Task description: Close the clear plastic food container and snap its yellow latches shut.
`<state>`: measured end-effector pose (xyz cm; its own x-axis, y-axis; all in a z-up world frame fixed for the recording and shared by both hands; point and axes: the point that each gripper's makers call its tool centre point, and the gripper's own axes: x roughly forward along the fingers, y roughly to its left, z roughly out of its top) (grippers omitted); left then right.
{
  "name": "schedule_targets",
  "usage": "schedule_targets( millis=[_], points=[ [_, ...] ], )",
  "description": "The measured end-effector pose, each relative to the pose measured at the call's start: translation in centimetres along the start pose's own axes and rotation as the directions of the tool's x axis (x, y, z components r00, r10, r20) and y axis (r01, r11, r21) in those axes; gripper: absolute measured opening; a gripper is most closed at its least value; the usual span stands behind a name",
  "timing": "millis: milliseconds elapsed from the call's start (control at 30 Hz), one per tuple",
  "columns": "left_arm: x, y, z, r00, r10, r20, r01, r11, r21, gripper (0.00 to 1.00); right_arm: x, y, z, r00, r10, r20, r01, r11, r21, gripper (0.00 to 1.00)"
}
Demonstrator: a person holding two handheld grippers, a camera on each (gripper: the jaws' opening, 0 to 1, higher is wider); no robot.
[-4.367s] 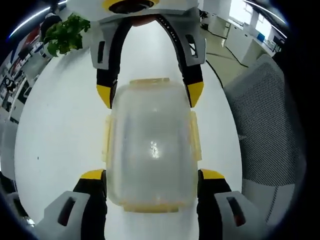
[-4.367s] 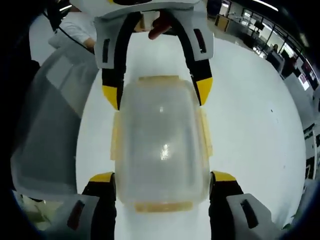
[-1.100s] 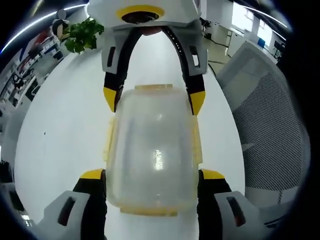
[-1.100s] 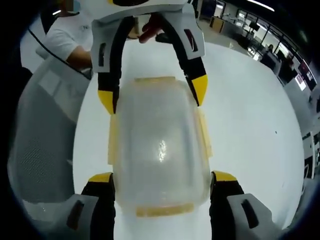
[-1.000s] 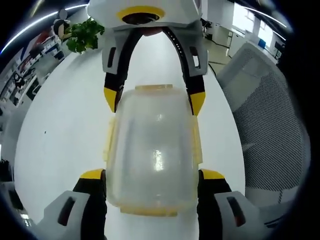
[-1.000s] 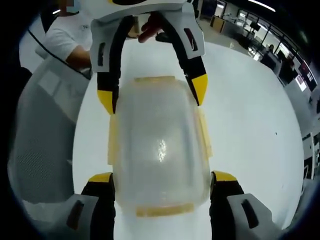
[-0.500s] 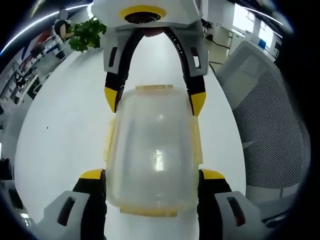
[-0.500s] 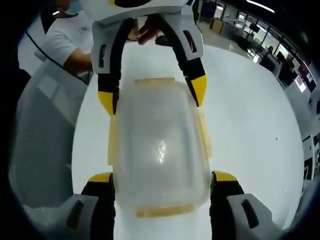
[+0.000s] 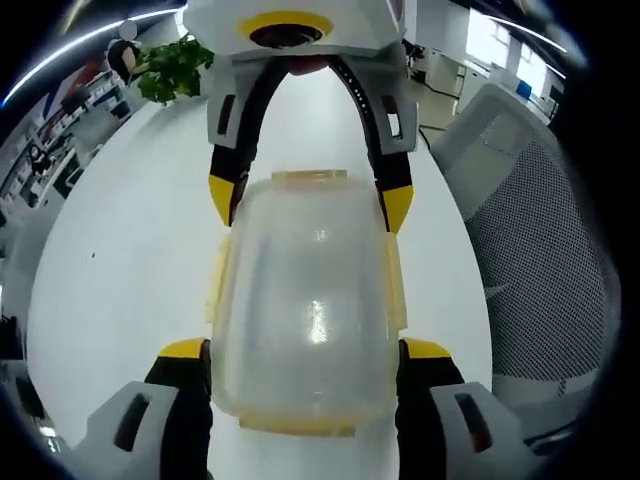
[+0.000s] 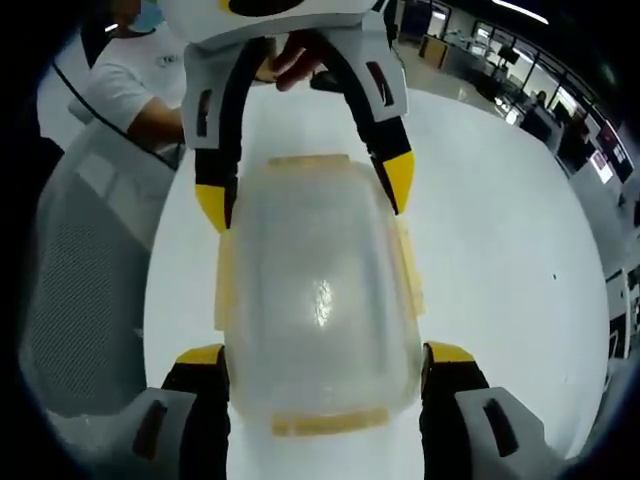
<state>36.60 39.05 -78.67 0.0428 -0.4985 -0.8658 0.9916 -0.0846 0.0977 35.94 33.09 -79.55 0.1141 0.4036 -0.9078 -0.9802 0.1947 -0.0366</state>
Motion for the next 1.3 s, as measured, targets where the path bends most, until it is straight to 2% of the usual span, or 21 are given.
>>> schedule_targets(
  millis=[1300],
  points=[
    [0.5,3.3,0.5,1.0,0.011,0.011,-0.011,1.0,-0.01,0.75,-0.2,-3.2,-0.3,1.0,0.002,-0.008,-0.002,1.0,0.001,0.79]
  ],
)
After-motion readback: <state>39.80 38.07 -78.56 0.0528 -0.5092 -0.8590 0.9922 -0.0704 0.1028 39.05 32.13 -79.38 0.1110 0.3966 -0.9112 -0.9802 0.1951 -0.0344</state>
